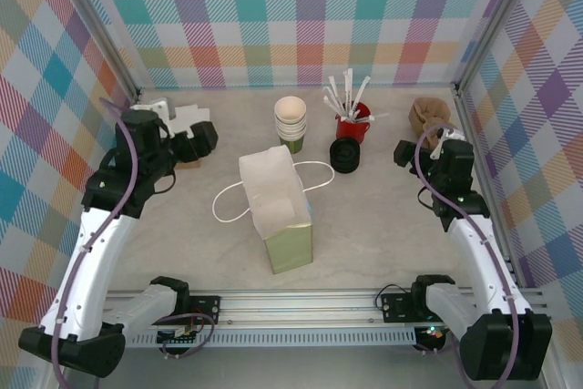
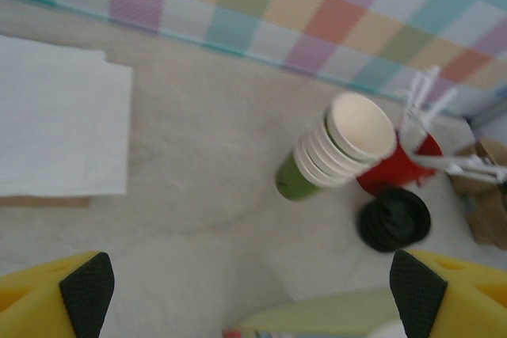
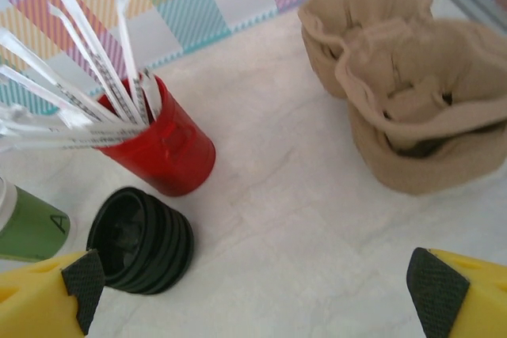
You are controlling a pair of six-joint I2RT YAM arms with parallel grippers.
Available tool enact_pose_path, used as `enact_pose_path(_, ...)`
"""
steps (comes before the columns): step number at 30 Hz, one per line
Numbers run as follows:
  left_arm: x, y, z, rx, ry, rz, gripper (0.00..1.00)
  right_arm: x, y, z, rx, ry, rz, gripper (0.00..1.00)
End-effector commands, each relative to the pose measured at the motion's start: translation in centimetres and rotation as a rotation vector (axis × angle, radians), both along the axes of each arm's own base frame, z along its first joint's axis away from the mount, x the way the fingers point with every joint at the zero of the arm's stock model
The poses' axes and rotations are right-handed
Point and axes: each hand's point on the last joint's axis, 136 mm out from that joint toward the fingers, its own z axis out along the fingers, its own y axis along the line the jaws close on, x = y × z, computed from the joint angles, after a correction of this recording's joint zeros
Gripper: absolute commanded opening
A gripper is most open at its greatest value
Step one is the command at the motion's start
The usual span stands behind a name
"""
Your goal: Pack the takeout coffee
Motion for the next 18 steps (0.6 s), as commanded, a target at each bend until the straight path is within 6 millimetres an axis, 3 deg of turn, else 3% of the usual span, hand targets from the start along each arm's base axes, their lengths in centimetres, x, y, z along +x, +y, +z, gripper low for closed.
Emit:
enact_pose_path(1, -3.9, -2.6, -2.9, -0.025, 0.23, -0.097, 0.92, -0.2, 0.3, -0.5, 0.051, 0.072, -0.021, 1.0)
enact_pose_path(5, -5.1, -5.5, -3.4, -0.028, 0.293, -0.184, 0.92, 0.1, 0.2, -1.3, 0.063, 0.107, -0.042, 1.0)
enact_pose_path(10, -4.4, -7.3, -5.8, 0.017, 0.36, -0.208, 0.88, 0.1, 0.0, -1.3, 0.061, 0.113, -0.06, 1.0)
enact_pose_path(14, -3.0, -7.2, -6.7, 0.072, 0.36, -0.166, 0.75, -0.3, -0.1, -1.3, 0.056, 0.118, -0.065, 1.0)
enact_pose_path(18, -2.1, -7.8, -7.0, 0.079, 0.361, -0.172, 0.53, -0.8, -0.4, -1.3, 0.043, 0.122, -0.077, 1.0)
